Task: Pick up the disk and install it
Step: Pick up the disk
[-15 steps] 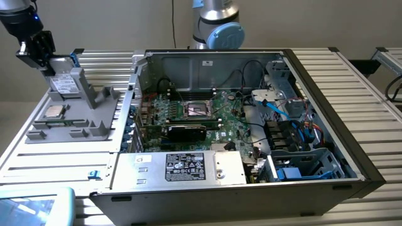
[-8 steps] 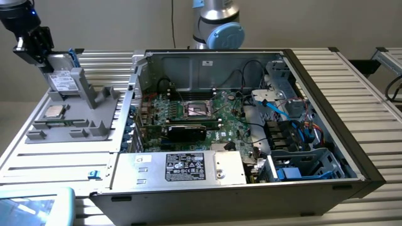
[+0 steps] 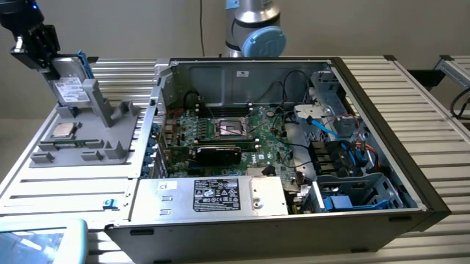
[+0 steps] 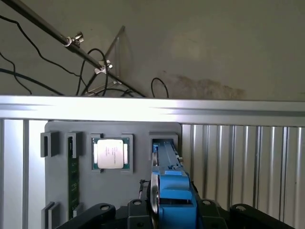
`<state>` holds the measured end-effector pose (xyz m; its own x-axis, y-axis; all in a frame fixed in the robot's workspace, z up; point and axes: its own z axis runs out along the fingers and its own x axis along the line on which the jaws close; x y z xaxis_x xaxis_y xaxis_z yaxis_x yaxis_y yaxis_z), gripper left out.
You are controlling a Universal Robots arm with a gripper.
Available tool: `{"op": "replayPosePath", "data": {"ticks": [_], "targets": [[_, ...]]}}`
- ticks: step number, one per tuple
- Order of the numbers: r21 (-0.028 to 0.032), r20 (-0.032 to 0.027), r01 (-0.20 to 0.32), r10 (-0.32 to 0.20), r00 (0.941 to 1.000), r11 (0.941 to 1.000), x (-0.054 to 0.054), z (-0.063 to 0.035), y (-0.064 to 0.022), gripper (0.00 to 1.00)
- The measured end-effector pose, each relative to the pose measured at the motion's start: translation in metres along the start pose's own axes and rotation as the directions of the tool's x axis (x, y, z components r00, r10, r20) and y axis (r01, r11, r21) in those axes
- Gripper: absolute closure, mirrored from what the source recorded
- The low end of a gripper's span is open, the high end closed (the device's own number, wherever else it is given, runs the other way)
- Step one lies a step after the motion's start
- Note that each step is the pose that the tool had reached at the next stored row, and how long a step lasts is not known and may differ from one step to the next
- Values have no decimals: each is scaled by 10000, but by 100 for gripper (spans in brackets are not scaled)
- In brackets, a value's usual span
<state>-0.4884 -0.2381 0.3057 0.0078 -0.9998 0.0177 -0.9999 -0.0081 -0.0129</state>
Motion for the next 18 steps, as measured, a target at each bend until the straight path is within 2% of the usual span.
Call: {"op": "replayPosePath", "data": {"ticks": [7, 18], "targets": [[37, 0, -1, 1, 10000, 10000, 4, -234, -3, 63], [70, 0, -3, 3, 10000, 10000, 12, -730, -11, 63]]}}
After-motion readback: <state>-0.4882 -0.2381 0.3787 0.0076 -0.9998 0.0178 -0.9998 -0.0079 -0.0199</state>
